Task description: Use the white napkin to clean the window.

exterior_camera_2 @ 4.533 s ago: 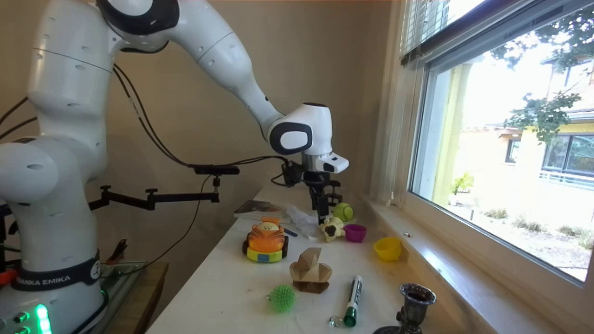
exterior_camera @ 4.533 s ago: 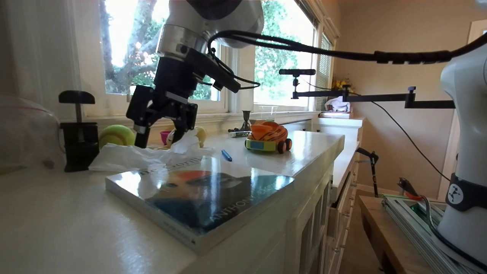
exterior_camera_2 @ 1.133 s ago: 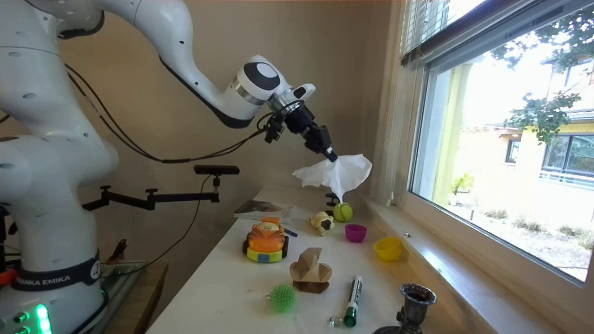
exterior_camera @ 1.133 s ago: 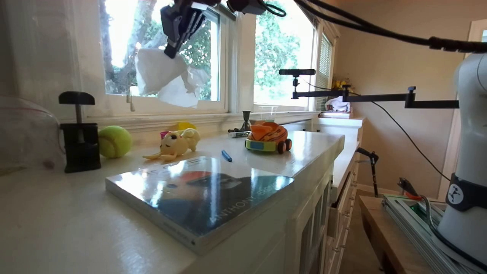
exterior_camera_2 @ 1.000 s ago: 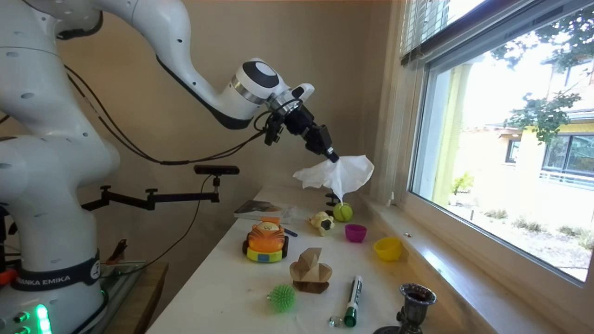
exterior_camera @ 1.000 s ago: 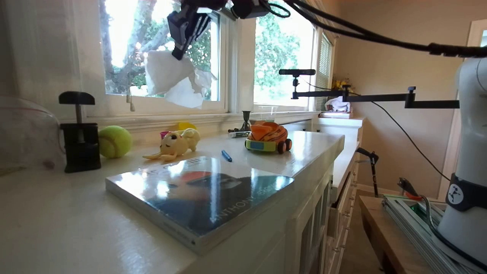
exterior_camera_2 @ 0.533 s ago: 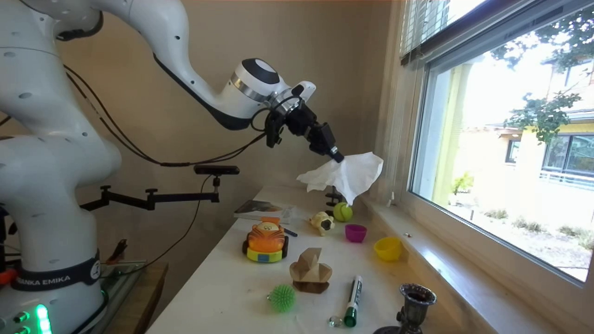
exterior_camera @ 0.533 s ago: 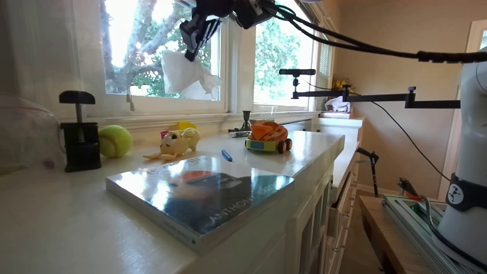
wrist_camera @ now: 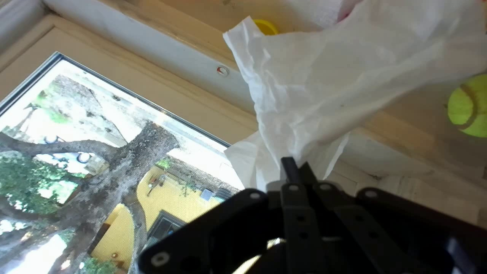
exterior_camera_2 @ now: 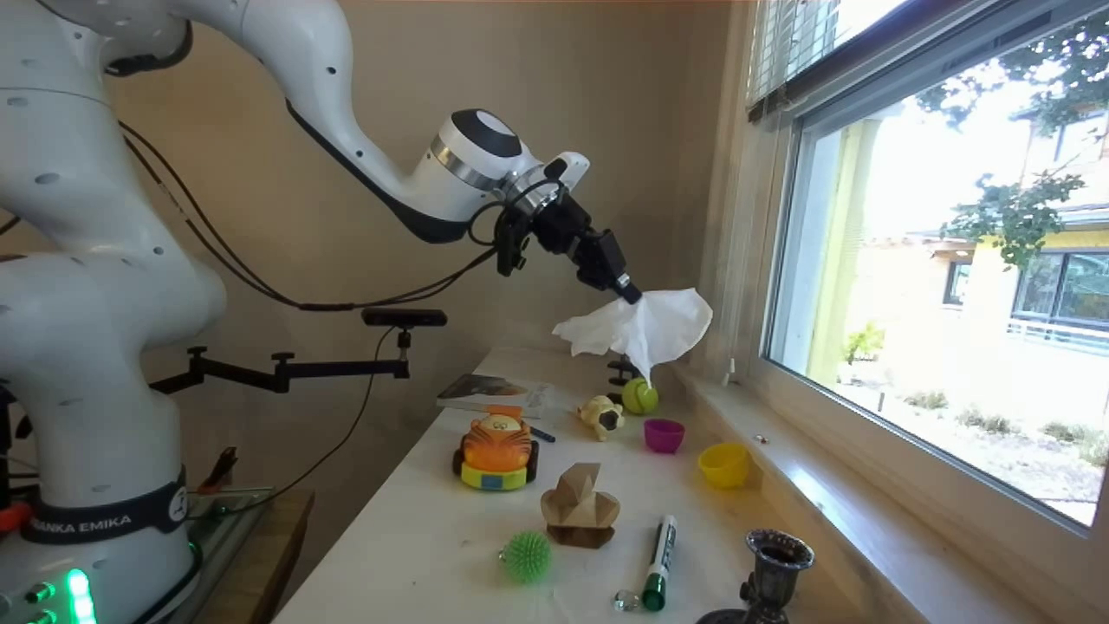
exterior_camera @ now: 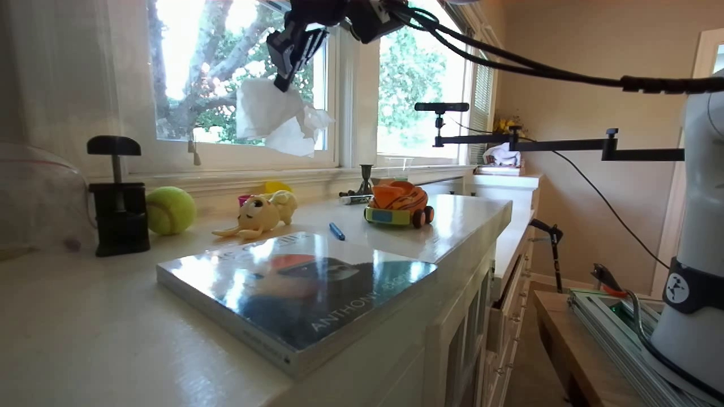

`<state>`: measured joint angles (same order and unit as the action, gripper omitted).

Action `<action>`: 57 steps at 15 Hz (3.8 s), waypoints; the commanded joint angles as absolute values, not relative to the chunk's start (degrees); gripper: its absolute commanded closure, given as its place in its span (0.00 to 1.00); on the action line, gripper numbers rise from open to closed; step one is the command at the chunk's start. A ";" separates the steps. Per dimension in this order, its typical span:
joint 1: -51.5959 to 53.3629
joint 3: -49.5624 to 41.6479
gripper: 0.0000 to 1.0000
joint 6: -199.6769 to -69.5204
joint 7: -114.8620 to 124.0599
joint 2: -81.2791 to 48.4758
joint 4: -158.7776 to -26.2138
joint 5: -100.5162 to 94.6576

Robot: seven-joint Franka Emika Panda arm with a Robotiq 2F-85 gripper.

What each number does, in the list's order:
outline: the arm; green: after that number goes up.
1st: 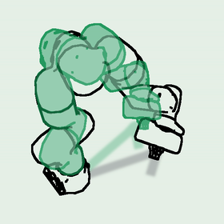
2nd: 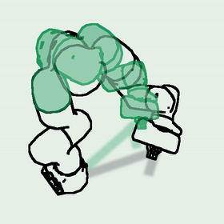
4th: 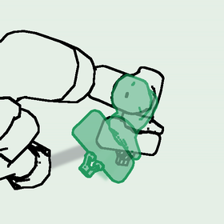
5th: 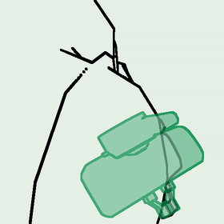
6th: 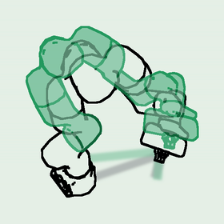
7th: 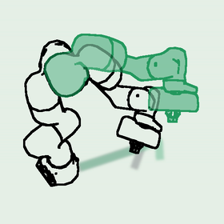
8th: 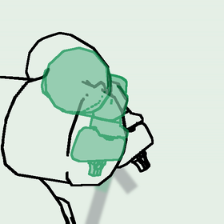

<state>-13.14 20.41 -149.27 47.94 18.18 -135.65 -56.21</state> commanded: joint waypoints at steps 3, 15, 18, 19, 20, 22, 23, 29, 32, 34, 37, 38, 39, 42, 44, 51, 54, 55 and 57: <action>-13.14 20.41 0.99 -149.27 47.94 18.18 -135.65 -56.21; -13.14 20.41 0.99 -149.27 47.94 18.18 -135.65 -56.21; -14.31 20.31 1.00 -149.58 48.26 18.91 -135.43 -59.07; -14.73 20.04 1.00 -150.68 48.12 19.19 -135.41 -60.37; -15.07 20.00 1.00 -150.35 47.69 19.46 -135.14 -61.88; -15.65 19.96 1.00 -150.66 47.29 19.82 -134.76 -64.95; -15.87 19.93 1.00 -150.73 47.05 19.86 -134.54 -66.51; -16.73 19.36 1.00 -152.41 44.49 21.75 -134.91 -76.01; -17.18 18.52 1.00 -152.23 44.56 23.85 -135.29 -80.18; -17.58 17.99 1.00 -151.69 44.45 25.14 -135.37 -82.38; -18.36 16.99 1.00 -151.28 44.51 26.49 -135.13 -85.23; -18.59 16.58 1.00 -151.39 44.60 26.86 -135.07 -86.10; -18.89 16.20 1.00 -151.54 44.71 27.13 -135.12 -87.03; -19.86 14.65 1.00 -152.04 45.29 27.47 -134.85 -89.48; -20.13 13.57 1.00 -152.46 45.32 27.44 -134.33 -90.30; -20.30 11.33 1.00 -153.75 46.43 25.71 -132.31 -92.90; -20.62 10.88 1.00 -153.97 46.39 24.81 -131.32 -93.88; -20.74 10.71 1.00 -154.01 46.37 24.53 -130.98 -94.09; -20.90 10.54 1.00 -153.87 46.40 23.64 -130.10 -94.46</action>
<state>-20.18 11.08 -152.50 45.10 25.67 -132.69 -91.44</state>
